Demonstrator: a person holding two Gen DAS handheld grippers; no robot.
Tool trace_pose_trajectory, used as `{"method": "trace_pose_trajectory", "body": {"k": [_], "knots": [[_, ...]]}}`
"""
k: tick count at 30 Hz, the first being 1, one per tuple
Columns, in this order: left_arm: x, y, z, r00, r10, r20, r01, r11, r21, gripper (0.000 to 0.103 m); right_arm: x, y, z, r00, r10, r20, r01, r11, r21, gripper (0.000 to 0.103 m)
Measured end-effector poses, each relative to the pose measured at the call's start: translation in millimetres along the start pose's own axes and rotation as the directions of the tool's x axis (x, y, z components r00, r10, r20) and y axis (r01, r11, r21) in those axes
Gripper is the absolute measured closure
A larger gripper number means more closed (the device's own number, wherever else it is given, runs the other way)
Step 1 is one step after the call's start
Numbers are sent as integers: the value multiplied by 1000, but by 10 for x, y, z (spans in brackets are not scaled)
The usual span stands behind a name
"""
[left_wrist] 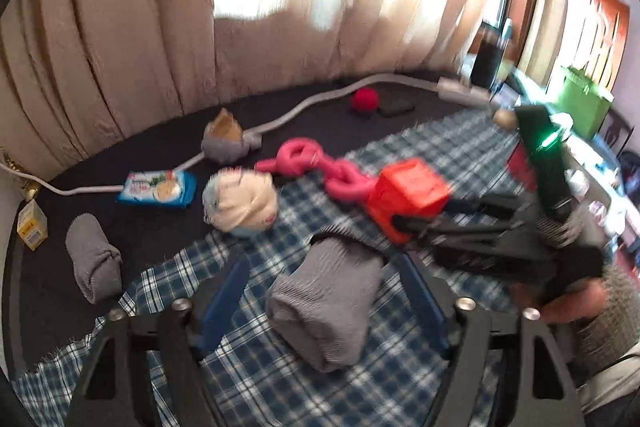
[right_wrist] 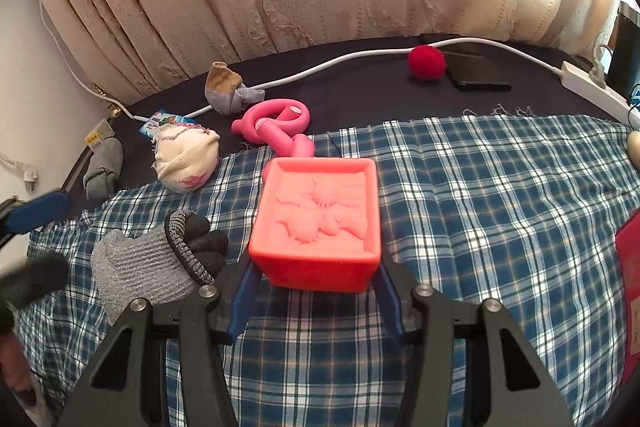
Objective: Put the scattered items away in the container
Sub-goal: 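Grasp the grey sock with the left tool while the right tool holds the red block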
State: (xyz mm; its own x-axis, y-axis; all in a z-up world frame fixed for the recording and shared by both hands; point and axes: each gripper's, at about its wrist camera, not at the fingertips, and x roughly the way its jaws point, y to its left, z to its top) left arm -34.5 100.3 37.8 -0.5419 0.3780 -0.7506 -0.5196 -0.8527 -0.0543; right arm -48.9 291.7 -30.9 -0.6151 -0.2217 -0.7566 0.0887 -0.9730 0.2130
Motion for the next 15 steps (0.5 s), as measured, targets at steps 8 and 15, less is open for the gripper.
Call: {"method": "trace_pose_trajectory", "body": {"k": [8, 15], "knots": [[447, -133, -206, 992, 67, -106, -54, 992, 113, 23, 9, 4, -5, 1000, -5, 0, 5, 1000, -7, 46], [487, -121, -251, 992, 87, -93, -77, 992, 102, 31, 21, 10, -8, 1000, -8, -1, 8, 1000, -14, 46]]}}
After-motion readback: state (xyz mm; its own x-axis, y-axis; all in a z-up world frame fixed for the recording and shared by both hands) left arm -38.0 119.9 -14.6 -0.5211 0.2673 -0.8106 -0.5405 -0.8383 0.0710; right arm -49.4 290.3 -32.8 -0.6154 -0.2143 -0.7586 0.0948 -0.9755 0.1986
